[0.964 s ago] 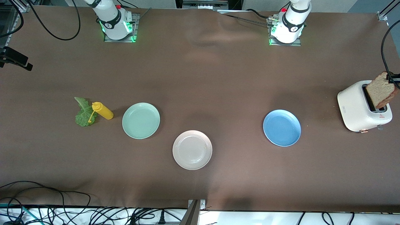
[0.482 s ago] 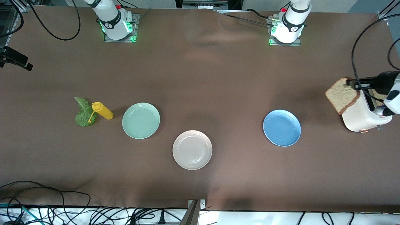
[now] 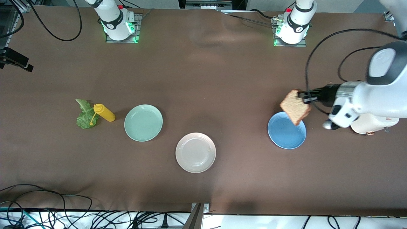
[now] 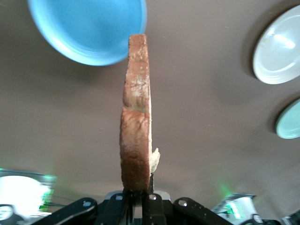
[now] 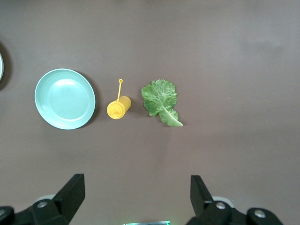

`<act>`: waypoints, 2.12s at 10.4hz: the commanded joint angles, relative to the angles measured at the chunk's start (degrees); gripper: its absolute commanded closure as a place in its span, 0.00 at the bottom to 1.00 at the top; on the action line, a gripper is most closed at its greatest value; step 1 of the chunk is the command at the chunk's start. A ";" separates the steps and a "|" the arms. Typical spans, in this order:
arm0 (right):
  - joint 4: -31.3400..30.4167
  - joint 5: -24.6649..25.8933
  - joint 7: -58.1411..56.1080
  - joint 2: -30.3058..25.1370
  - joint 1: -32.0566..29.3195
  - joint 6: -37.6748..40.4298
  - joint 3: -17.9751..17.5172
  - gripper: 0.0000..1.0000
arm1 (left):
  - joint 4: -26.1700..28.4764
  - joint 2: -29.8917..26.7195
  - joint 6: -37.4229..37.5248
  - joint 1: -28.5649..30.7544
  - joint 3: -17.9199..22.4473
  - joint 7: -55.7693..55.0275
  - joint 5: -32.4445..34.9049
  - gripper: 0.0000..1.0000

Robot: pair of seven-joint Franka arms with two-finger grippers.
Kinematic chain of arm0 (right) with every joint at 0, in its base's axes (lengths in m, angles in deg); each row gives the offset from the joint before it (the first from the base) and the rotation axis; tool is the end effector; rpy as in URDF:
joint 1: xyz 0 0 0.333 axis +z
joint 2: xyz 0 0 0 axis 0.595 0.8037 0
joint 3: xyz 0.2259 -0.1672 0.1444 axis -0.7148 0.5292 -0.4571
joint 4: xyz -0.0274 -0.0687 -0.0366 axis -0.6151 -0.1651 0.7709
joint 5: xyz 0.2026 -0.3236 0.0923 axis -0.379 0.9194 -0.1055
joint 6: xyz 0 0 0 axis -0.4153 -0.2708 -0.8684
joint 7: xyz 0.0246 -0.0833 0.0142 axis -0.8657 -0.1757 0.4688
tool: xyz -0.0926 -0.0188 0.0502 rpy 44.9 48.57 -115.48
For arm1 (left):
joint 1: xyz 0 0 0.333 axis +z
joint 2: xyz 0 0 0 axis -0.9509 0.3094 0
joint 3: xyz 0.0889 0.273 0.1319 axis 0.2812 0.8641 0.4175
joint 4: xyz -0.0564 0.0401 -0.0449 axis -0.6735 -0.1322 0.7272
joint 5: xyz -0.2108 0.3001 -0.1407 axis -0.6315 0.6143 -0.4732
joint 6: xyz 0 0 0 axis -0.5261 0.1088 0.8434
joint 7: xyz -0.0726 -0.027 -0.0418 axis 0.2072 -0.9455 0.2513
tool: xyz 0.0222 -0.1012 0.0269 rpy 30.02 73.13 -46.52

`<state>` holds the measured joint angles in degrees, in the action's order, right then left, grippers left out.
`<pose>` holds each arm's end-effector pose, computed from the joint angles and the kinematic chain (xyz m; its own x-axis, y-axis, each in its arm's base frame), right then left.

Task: Make sandwich on beige plate with both arms
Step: 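Carry the bread slice over the beige plate with the left gripper, then lower the bread onto the beige plate and open the left gripper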

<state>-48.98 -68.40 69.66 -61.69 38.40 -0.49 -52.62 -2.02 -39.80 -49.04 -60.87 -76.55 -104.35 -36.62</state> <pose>0.5472 -0.0524 0.6429 0.9923 -0.1153 -0.0459 -0.1153 -0.9933 0.0022 0.6302 -0.1296 0.4658 0.7935 0.2891 -0.5354 0.4540 -0.8672 0.2045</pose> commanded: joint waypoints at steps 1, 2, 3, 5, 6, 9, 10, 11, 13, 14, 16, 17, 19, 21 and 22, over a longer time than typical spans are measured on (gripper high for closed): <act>0.75 0.43 -0.26 -0.24 0.13 0.98 0.01 0.00 | -0.53 3.29 -7.95 -4.84 0.45 -7.22 -5.03 1.00; 0.75 0.43 -0.35 -0.24 0.13 0.98 0.01 0.00 | -0.53 4.87 -12.60 -7.22 0.36 -10.47 -5.82 1.00; 0.75 0.43 -0.26 -0.32 0.13 0.98 0.01 0.00 | -0.53 6.11 -18.65 -10.72 0.45 -12.68 -6.52 1.00; 0.75 0.43 -0.35 -0.32 0.13 0.98 0.01 0.00 | -0.71 9.09 -32.01 -16.35 0.45 -17.61 -6.62 1.00; 0.75 0.52 -0.35 -0.32 0.13 0.98 0.10 0.00 | -0.71 10.41 -37.38 -18.99 0.45 -18.84 -6.62 1.00; 0.75 0.61 -0.35 -0.32 0.13 0.98 0.27 0.00 | -6.03 17.42 -48.66 -24.27 0.45 -22.52 -6.70 1.00; 0.75 0.52 -0.35 -0.32 0.13 0.98 0.27 0.00 | -9.46 20.41 -51.30 -26.38 0.54 -24.11 -6.62 1.00; 0.75 0.61 -0.35 -0.32 0.13 0.98 0.27 0.00 | -11.67 23.14 -55.67 -28.31 0.71 -25.08 -6.53 1.00; 0.75 0.61 -0.35 -0.32 0.13 0.98 0.27 0.00 | -12.40 25.79 -62.98 -30.61 0.89 -25.01 -6.53 1.00; 0.75 0.61 -0.35 -0.32 0.13 0.98 0.36 0.00 | -14.05 27.89 -66.32 -31.92 1.06 -24.57 -6.35 1.00; 0.75 0.61 -0.35 -0.32 0.13 0.98 0.36 0.00 | -18.89 32.03 -67.05 -33.86 1.85 -24.66 -6.35 1.00; 0.75 0.61 -0.35 -0.32 0.13 0.98 0.45 0.00 | -19.08 32.31 -67.06 -34.13 2.38 -24.48 -6.35 1.00; 0.75 0.61 -0.35 -0.32 0.13 0.98 0.45 0.00 | -19.17 32.74 -67.14 -34.40 2.64 -24.31 -6.26 1.00; 0.75 0.61 -0.35 -0.32 0.13 0.98 0.45 0.00 | -21.09 34.67 -67.76 -35.36 3.87 -24.30 -6.26 1.00; 0.75 0.61 -0.35 -0.32 0.13 0.98 0.45 0.00 | -21.45 35.29 -68.28 -35.45 4.22 -24.22 -6.26 1.00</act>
<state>-48.96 -68.40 69.66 -61.69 38.36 -0.46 -52.41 -19.38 -7.35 -116.37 -94.64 -73.64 -129.17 -41.40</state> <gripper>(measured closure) 0.000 0.912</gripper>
